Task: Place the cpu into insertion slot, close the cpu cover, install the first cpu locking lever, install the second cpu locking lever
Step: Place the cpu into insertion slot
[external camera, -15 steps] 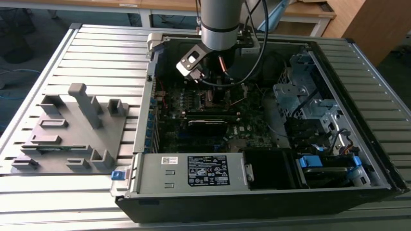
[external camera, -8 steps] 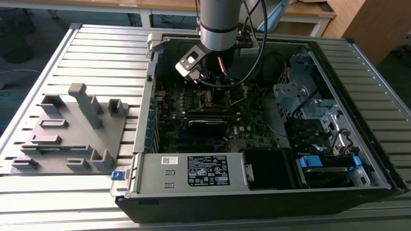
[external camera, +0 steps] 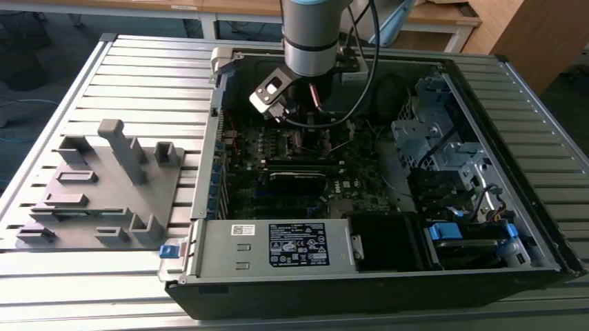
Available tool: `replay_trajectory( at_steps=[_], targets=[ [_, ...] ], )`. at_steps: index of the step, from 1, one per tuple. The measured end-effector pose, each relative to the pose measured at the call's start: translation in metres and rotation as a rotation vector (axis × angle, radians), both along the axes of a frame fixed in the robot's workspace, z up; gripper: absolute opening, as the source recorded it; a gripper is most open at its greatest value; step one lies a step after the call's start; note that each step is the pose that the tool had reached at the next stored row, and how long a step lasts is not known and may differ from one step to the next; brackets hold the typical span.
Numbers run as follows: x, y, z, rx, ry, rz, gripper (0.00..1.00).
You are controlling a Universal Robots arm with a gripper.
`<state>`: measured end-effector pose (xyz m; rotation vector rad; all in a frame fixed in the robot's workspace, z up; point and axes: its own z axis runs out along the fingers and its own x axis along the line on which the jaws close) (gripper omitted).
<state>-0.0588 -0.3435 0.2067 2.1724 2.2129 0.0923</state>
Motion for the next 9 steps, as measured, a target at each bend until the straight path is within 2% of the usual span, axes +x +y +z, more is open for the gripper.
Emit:
replay_trajectory(
  at_steps=[9],
  targets=[
    [0.0015,0.0039,-0.0036,0.0001,0.0,0.0,0.54]
  ],
)
